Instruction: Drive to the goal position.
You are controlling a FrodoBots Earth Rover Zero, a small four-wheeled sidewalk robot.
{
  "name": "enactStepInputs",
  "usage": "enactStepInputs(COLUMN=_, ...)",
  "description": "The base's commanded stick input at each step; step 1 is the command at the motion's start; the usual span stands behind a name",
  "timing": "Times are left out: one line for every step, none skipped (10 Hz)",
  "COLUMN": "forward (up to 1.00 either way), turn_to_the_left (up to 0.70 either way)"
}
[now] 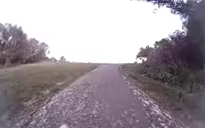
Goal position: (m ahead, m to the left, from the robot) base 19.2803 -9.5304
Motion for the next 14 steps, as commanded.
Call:
enactStepInputs(forward=0.70, turn_to_the_left=0.00)
enactStepInputs(forward=0.70, turn_to_the_left=0.00)
enactStepInputs(forward=0.70, turn_to_the_left=0.00)
enactStepInputs(forward=0.70, turn_to_the_left=0.00)
enactStepInputs(forward=0.70, turn_to_the_left=0.00)
enactStepInputs(forward=0.70, turn_to_the_left=0.00)
enactStepInputs(forward=0.70, turn_to_the_left=0.00)
enactStepInputs(forward=0.70, turn_to_the_left=0.00)
enactStepInputs(forward=0.70, turn_to_the_left=0.00)
enactStepInputs(forward=0.70, turn_to_the_left=0.00)
enactStepInputs(forward=0.70, turn_to_the_left=0.00)
enactStepInputs(forward=0.70, turn_to_the_left=0.00)
enactStepInputs(forward=0.70, turn_to_the_left=0.00)
enactStepInputs(forward=0.70, turn_to_the_left=0.00)
